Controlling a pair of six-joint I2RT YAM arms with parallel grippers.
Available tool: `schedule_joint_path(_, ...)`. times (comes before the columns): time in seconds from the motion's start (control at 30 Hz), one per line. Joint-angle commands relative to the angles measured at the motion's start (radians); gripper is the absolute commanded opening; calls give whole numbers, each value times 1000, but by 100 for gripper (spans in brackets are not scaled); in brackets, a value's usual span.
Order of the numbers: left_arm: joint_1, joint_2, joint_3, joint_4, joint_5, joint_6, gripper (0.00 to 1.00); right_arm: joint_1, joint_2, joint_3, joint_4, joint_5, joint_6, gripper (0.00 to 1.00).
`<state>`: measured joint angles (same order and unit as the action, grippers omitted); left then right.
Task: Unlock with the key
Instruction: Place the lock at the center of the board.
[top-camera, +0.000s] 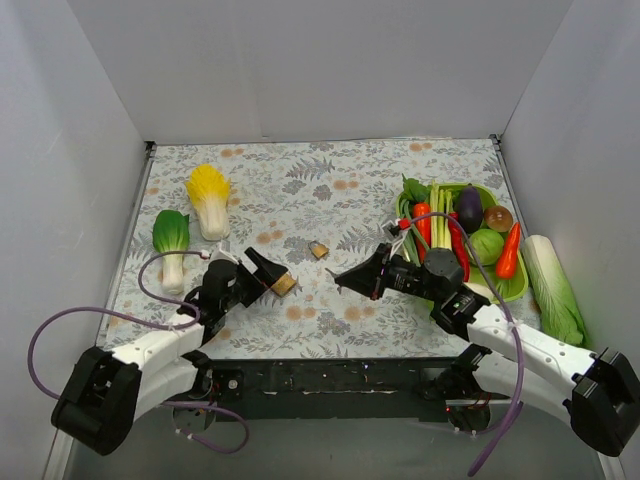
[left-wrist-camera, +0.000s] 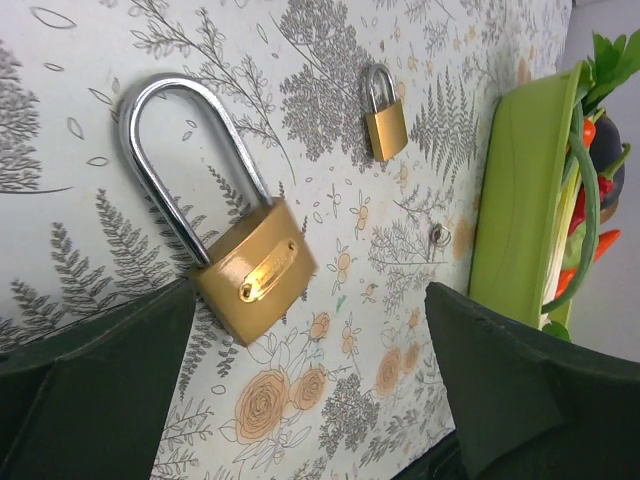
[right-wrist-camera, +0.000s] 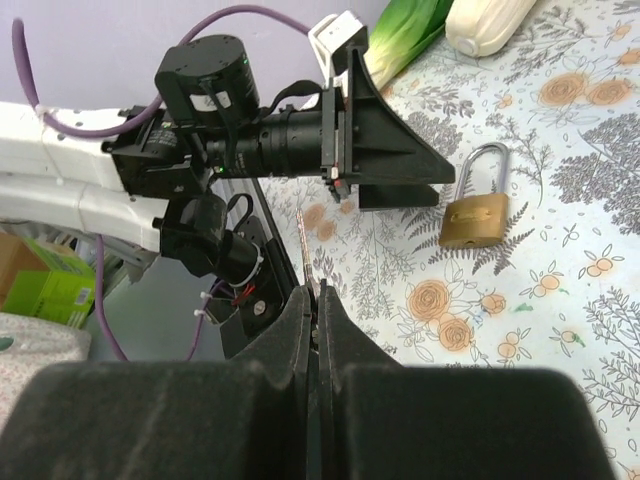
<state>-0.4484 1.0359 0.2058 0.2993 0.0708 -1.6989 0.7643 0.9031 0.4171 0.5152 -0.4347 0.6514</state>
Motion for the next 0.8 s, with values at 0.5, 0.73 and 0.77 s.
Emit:
schedule_joint_path(0.5, -80, -378, 170, -36, 383, 326, 98, 1, 22, 177, -21, 113, 143, 1)
schedule_joint_path(0.73, -228, -179, 310, 55, 448, 404, 89, 0, 42, 172, 25, 99, 192, 1)
schedule_joint_path(0.77, -233, -168, 320, 66, 455, 406, 85, 1, 43, 172, 25, 99, 194, 1)
